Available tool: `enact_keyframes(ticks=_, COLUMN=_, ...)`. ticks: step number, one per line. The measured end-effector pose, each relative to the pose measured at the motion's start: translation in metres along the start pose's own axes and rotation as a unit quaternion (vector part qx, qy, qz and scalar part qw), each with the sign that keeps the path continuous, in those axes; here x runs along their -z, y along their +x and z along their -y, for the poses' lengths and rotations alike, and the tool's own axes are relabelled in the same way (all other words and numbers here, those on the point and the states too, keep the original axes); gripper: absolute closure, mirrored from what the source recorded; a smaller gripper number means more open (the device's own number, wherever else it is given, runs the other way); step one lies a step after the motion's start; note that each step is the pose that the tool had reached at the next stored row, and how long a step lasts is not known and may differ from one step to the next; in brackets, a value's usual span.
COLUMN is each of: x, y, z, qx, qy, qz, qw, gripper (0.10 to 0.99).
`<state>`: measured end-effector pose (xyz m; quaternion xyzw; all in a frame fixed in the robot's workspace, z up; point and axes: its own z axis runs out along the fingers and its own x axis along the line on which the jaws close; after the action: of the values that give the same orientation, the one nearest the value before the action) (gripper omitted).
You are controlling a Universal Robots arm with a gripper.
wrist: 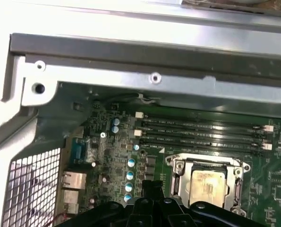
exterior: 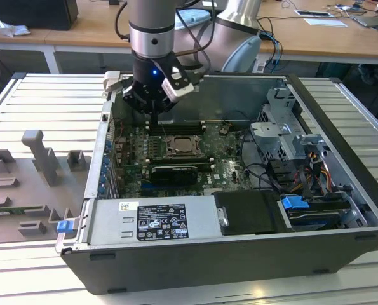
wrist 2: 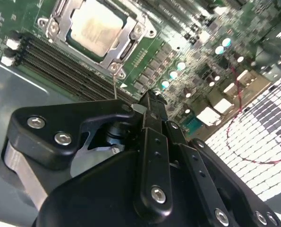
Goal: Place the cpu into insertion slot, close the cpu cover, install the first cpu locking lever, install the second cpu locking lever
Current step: 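Install the first cpu locking lever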
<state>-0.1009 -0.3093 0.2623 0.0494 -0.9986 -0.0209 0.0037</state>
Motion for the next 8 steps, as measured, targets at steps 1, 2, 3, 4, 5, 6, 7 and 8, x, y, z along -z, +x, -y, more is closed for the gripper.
enact_keyframes(ticks=1, x=-0.0007, y=-0.0001, z=-0.002, qx=0.0, qy=0.0, qz=0.0, qw=1.0, gripper=0.98)
enact_keyframes(ticks=2, x=-0.0018, y=-0.0003, z=-0.0047, qx=-0.001, qy=0.0, qz=0.0001, qw=1.0, gripper=0.98)
enact_keyframes(ticks=3, x=-0.0026, y=-0.0005, z=-0.0072, qx=-0.001, qy=0.0, qz=0.0001, qw=1.0, gripper=0.98)
enact_keyframes(ticks=4, x=-0.003, y=-0.0007, z=-0.0091, qx=-0.001, qy=0.0, qz=0.0001, qw=1.0, gripper=0.98)
enact_keyframes(ticks=5, x=-0.0034, y=-0.0009, z=-0.0112, qx=-0.002, qy=0.0, qz=0.0001, qw=1.0, gripper=0.98)
enact_keyframes(ticks=6, x=-0.0039, y=-0.0011, z=-0.0137, qx=-0.002, qy=0.0, qz=0.0001, qw=1.0, gripper=0.98)
enact_keyframes(ticks=7, x=-0.0044, y=-0.0013, z=-0.0151, qx=-0.002, qy=0.0, qz=0.0001, qw=1.0, gripper=0.98)
enact_keyframes(ticks=8, x=-0.005, y=-0.0015, z=-0.0165, qx=-0.003, qy=0.0, qz=0.0002, qw=1.0, gripper=0.98)
